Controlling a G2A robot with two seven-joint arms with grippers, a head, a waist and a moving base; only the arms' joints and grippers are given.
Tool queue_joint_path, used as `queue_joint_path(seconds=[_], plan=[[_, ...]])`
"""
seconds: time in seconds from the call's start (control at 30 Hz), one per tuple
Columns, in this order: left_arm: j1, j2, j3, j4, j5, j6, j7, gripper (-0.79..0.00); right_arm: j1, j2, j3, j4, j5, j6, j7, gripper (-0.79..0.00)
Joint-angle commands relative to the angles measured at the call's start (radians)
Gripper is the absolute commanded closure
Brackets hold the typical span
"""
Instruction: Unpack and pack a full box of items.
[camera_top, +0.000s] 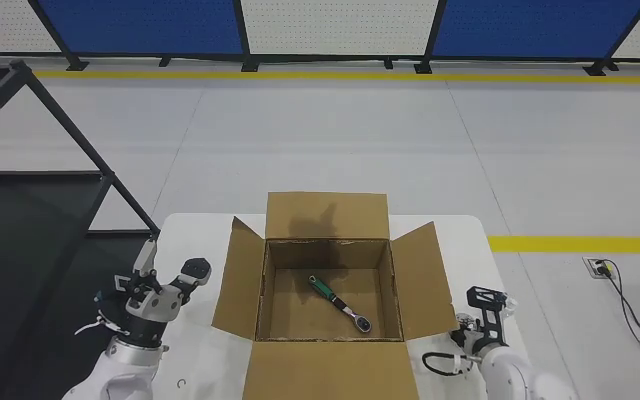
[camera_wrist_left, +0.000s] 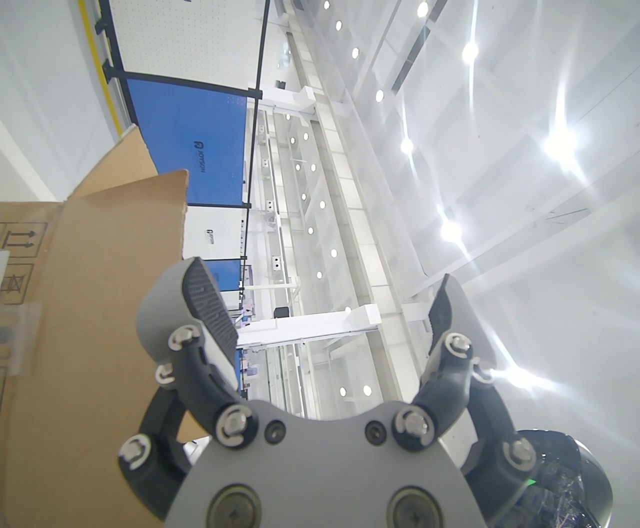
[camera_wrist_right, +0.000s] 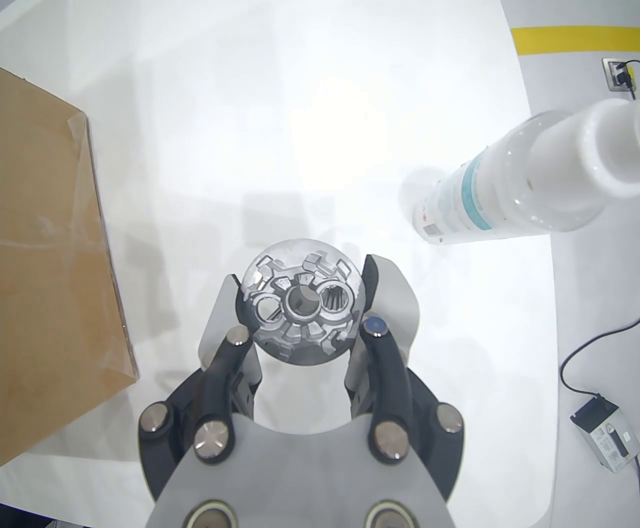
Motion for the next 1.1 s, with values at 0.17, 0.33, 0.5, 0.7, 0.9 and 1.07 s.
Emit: queue_joint_path(seconds=[0.17, 0.33, 0.5, 0.7, 0.9, 1.07], plan=[[0.001, 0.0, -0.001, 0.001, -0.004, -0.002, 0.0, -0.785, 0.0, 0.003, 0.002, 0.004, 0.008, 0.004, -0.001, -0.385], [-0.001, 0.0, -0.001, 0.003, -0.005, -0.001, -0.005, -0.785, -0.005, 0.005, 0.004, -0.002, 0.013, 0.007, -0.004, -0.453], [-0.002, 0.001, -0.001, 0.004, -0.006, -0.001, -0.005, -0.785, -0.005, 0.007, 0.002, -0.004, 0.017, 0.009, -0.001, -0.723], [0.001, 0.001, -0.003, 0.004, -0.007, -0.003, -0.004, -0.785, -0.013, 0.01, 0.013, -0.024, 0.023, 0.016, -0.013, -0.785], [0.002, 0.001, -0.004, 0.003, -0.005, -0.002, -0.006, -0.785, -0.115, 0.012, 0.108, -0.196, 0.156, 0.002, -0.124, -0.73], [-0.001, 0.002, 0.001, -0.003, 0.001, 0.002, -0.012, -0.785, -0.246, 0.008, 0.174, -0.424, 0.274, -0.024, -0.26, -0.785]])
